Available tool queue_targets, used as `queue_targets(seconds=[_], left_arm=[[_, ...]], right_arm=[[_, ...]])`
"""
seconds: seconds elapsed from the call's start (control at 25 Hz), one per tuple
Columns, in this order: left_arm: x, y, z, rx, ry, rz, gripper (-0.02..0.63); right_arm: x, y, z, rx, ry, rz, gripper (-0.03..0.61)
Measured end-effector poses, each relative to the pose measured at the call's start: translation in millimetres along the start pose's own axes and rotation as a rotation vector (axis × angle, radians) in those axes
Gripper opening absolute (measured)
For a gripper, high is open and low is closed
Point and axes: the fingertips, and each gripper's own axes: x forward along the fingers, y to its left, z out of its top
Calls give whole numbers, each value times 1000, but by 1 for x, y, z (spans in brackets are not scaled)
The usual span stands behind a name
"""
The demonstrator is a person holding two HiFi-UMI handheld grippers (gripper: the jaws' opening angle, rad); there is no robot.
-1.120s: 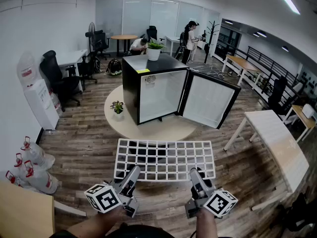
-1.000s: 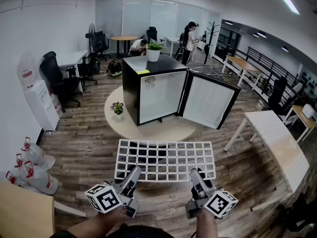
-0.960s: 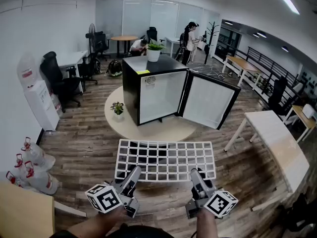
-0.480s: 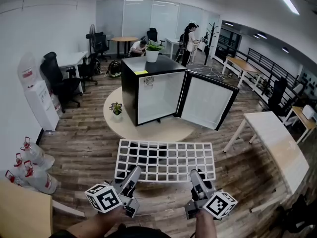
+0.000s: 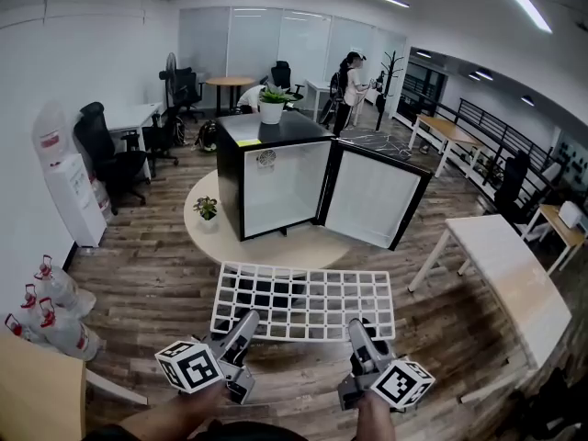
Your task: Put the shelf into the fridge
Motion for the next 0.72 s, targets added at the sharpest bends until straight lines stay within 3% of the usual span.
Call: queue_targets(seconds=[0.4,0.72], left_arm=[[26,-10,-31,-4,5,19,109],[64,13,-26,-10,23,15,109]], right_arm=[[-15,-36,14,8,10,12,140],[15,-65,22,16,11,-13,140]])
